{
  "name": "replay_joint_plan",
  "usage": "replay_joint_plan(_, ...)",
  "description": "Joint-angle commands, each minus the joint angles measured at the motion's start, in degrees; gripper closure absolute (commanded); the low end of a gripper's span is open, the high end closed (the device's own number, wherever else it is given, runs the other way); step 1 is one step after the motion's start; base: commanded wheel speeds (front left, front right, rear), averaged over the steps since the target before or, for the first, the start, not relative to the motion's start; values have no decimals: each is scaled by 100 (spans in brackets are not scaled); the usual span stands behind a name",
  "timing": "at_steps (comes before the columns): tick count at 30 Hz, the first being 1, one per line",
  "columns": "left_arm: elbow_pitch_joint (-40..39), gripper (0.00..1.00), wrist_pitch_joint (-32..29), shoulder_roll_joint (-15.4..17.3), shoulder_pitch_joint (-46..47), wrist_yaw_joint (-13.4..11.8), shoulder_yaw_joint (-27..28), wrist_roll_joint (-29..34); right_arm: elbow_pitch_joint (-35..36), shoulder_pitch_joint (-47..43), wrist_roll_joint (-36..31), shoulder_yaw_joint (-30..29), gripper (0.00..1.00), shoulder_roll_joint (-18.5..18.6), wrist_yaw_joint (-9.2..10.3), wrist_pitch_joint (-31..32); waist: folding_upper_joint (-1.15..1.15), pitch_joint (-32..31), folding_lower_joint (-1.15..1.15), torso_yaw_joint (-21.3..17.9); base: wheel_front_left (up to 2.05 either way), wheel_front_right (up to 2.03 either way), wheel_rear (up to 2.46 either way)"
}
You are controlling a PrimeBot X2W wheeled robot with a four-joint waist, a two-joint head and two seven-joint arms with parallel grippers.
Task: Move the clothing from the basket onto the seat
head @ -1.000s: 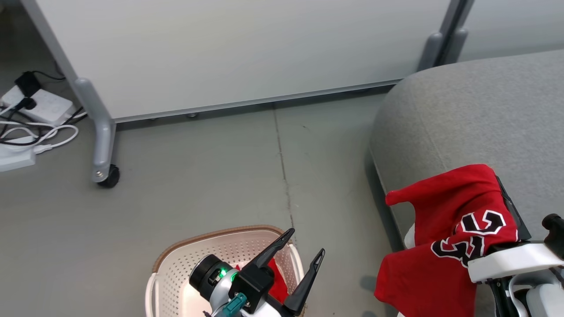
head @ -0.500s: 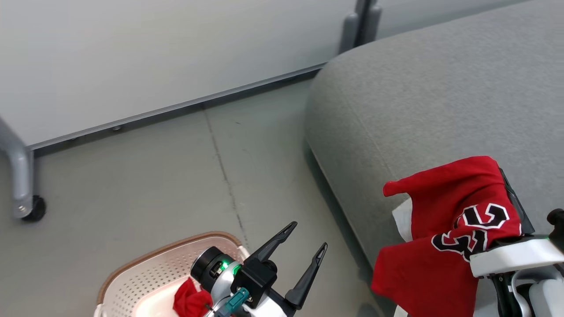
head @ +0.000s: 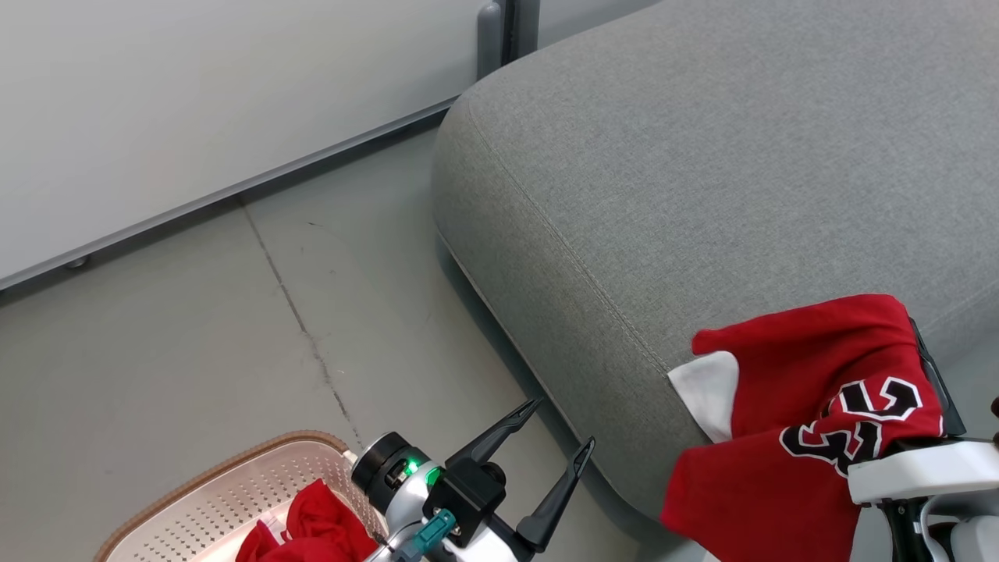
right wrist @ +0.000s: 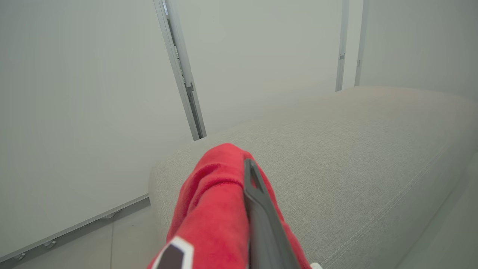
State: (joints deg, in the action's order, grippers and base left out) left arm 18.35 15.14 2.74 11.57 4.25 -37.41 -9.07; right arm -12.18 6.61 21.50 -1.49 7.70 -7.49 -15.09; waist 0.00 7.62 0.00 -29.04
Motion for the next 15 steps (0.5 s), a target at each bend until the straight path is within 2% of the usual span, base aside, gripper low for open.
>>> replay_joint_plan(1,28,0,2,30,137,40,-21,45,49,-31,-5,-83,100,-28,-1,-11,0,69,0,-52,0,0,0)
replay_joint_plan(9,118,0,2,26,307,127,-135,26,174,-108,-67,-264,100,-142,-1,-11,0,152,0,-98,0,0,0)
replay_joint_plan(15,100,0,2,26,289,68,-111,43,148,-103,-34,-315,100,-157,-1,-11,0,146,0,-67,0,0,0)
